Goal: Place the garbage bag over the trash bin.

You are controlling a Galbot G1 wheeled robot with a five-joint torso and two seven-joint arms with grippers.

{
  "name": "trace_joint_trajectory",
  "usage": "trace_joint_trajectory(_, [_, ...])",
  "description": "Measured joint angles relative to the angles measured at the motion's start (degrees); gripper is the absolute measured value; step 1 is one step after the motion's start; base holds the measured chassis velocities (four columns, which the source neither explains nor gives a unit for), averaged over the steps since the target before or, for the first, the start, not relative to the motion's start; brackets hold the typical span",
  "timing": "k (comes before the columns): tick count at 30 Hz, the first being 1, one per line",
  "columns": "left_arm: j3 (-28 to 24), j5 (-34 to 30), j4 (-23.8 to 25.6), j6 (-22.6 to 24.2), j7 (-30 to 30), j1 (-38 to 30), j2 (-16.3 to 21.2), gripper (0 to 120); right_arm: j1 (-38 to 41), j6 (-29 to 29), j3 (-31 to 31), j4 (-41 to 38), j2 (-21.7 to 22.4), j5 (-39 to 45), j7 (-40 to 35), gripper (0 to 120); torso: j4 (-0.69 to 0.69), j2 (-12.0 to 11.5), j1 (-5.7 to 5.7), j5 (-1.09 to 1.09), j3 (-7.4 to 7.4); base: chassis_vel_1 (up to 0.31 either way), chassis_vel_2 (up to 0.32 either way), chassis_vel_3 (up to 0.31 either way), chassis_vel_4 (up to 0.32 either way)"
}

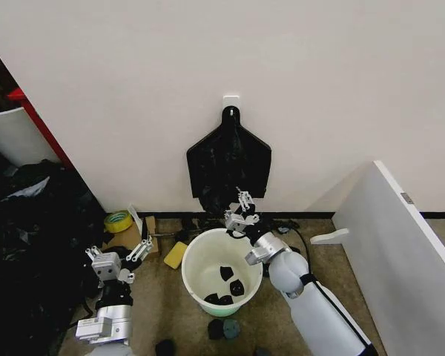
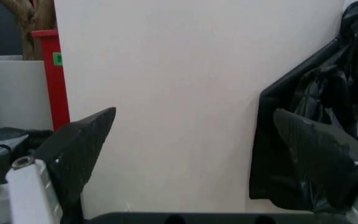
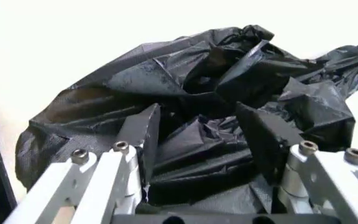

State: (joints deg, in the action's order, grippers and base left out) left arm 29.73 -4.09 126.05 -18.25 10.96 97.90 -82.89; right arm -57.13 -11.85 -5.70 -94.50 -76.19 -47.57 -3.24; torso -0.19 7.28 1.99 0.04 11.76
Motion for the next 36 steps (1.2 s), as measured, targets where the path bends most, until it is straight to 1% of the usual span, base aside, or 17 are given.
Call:
trace_joint_trajectory(1, [-0.01,0.04,0.00,0.00,0.00,0.01,-0.01,100,0.10,0.29,0.01,0.17,-0.29,-0.57,0.04,46,0.00,0.00,0.00,0.00,0.00,0.000,0.000,0.000,0.000])
trace_joint_trajectory(5, [0.03,0.08,0.00,0.00,-0.01,0.07,0.05,100,0.30,2.11,-0.02,0.53,-1.37,-3.71,0.21,63,0.01,0.00,0.00,0.00,0.00,0.000,0.000,0.000,0.000])
trace_joint_trajectory(6, [0.03,0.08,0.00,0.00,-0.01,0.07,0.05,100,0.30,2.11,-0.02,0.53,-1.37,-3.71,0.21,63,0.01,0.00,0.00,0.00,0.00,0.000,0.000,0.000,0.000])
trace_joint_trajectory(7, [0.08,0.08,0.01,-0.01,-0.01,0.09,0.09,100,0.31,2.98,-0.02,0.52,-1.56,-4.50,0.25,68,0.01,0.00,0.00,0.00,0.00,0.000,0.000,0.000,0.000])
trace_joint_trajectory(8, [0.10,0.08,0.02,0.00,-0.01,0.10,0.11,100,0.32,3.44,-0.02,0.50,-1.65,-4.85,0.28,69,0.00,0.00,0.00,0.00,0.00,0.000,0.000,0.000,0.000])
trace_joint_trajectory(12, [0.14,0.08,0.13,-0.01,0.03,0.18,0.28,100,0.54,5.70,-0.03,0.45,-1.85,-5.85,0.63,87,0.01,0.00,0.00,0.00,0.00,0.000,0.000,0.000,0.000])
trace_joint_trajectory(14, [0.14,0.08,0.15,-0.02,0.05,0.19,0.34,100,0.60,6.05,-0.06,0.45,-1.85,-5.90,0.72,86,0.00,0.00,0.00,0.00,0.00,0.000,0.000,0.000,0.000])
trace_joint_trajectory(18, [0.19,0.05,0.20,-0.06,0.16,0.21,0.71,100,0.89,7.29,-0.52,0.66,-1.56,-5.75,1.02,66,0.00,0.00,0.00,0.00,0.00,0.000,0.000,0.000,0.000])
trace_joint_trajectory(21, [0.18,-0.01,0.20,-0.07,0.18,0.18,0.93,100,0.83,7.54,-1.27,0.70,-1.37,-5.43,0.95,54,0.01,0.00,0.00,0.00,0.00,0.000,0.000,0.000,0.000])
trace_joint_trajectory(23, [0.17,-0.02,0.20,-0.07,0.18,0.17,0.97,100,0.79,7.55,-1.45,0.69,-1.37,-5.32,0.88,53,0.01,0.00,0.00,0.00,0.00,0.000,0.000,0.000,0.000])
trace_joint_trajectory(24, [0.15,-0.06,0.20,-0.07,0.19,0.13,1.04,100,0.68,7.64,-1.78,0.63,-1.33,-5.07,0.61,46,0.00,0.00,0.00,0.00,0.00,0.000,0.000,0.000,0.000])
trace_joint_trajectory(28, [0.14,-0.23,0.12,-0.04,0.20,-0.04,1.22,100,0.42,8.31,-2.44,0.44,-0.81,-4.27,-0.23,30,0.00,0.00,0.00,0.00,0.00,0.000,0.000,0.000,0.000])
trace_joint_trajectory(31, [0.12,-0.27,0.11,-0.03,0.20,-0.07,1.30,100,0.34,8.78,-2.74,0.44,-0.57,-4.12,-0.44,22,0.00,0.00,0.00,0.00,0.00,0.000,0.000,0.000,0.000])
trace_joint_trajectory(32, [0.12,-0.30,0.11,-0.02,0.20,-0.11,1.34,100,0.30,9.12,-2.92,0.44,-0.48,-4.00,-0.59,16,0.00,0.00,0.00,0.00,0.00,0.000,0.000,0.000,0.000])
trace_joint_trajectory(33, [0.11,-0.33,0.11,-0.02,0.21,-0.14,1.37,100,0.28,9.29,-3.03,0.44,-0.44,-3.90,-0.68,15,0.00,0.00,0.00,0.00,0.00,0.000,0.000,0.000,0.000])
trace_joint_trajectory(35, [0.12,-0.46,0.08,0.01,0.25,-0.24,1.46,100,0.21,9.29,-3.25,0.43,-0.41,-2.59,-1.02,3,0.00,0.00,0.00,0.00,0.00,0.000,0.000,0.000,0.000])
trace_joint_trajectory(36, [0.12,-0.46,0.08,0.01,0.25,-0.24,1.46,100,0.21,9.29,-3.25,0.43,-0.41,-2.59,-1.02,3,0.00,0.00,0.00,0.00,0.00,0.000,0.000,0.000,0.000])
